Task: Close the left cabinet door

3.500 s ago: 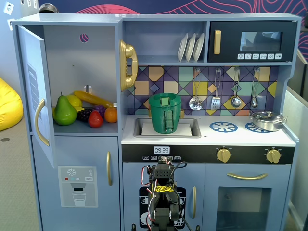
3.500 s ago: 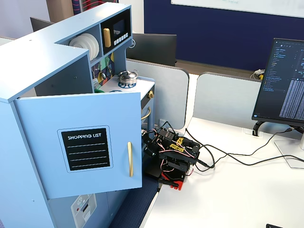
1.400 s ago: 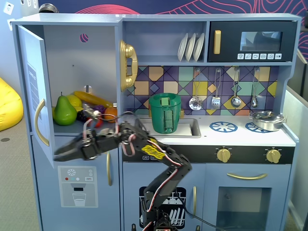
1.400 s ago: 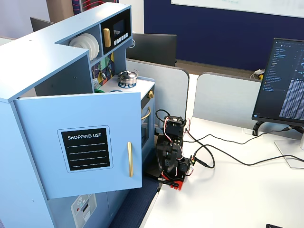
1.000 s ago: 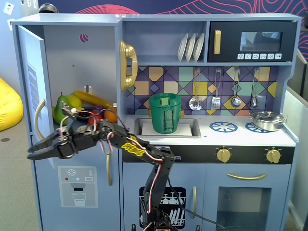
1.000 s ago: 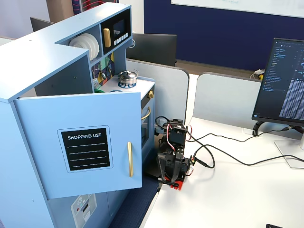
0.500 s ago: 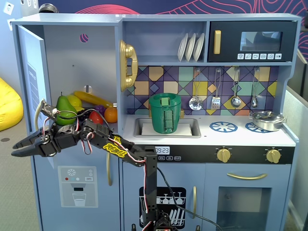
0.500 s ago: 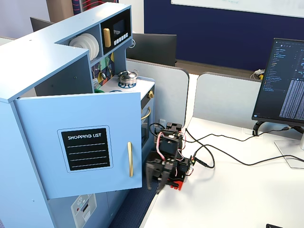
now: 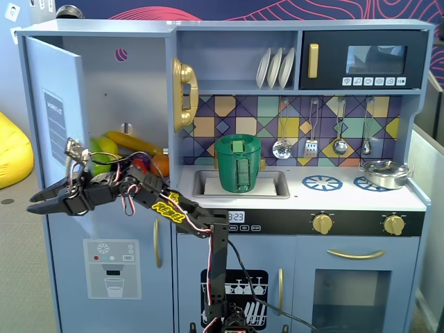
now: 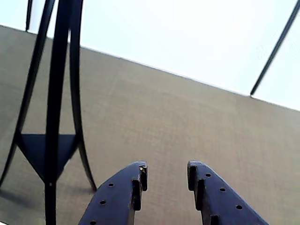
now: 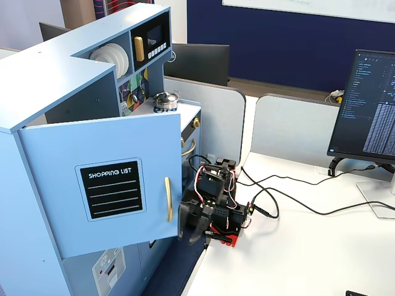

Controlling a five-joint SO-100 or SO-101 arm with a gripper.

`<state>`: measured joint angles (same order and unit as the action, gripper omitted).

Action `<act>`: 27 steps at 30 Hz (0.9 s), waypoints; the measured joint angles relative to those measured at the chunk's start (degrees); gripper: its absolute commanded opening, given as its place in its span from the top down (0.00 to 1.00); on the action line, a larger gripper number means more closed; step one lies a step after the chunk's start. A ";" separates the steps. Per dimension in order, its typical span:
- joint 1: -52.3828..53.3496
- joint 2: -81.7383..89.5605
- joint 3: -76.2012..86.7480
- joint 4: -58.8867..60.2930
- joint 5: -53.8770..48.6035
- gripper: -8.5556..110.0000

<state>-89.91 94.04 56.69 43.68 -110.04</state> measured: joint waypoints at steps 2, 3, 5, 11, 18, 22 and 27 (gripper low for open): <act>2.11 1.93 2.37 0.00 -0.18 0.93; 3.34 3.25 3.69 0.00 -0.53 0.93; 6.06 5.54 6.59 0.00 -0.44 0.93; 16.52 10.72 12.74 -1.76 -0.62 0.93; 30.85 11.25 13.27 -7.21 -0.62 0.93; 35.77 11.25 13.54 -8.88 -0.62 0.93; 38.32 11.25 14.50 -10.46 -1.14 0.93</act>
<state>-51.59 105.29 71.19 33.22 -111.18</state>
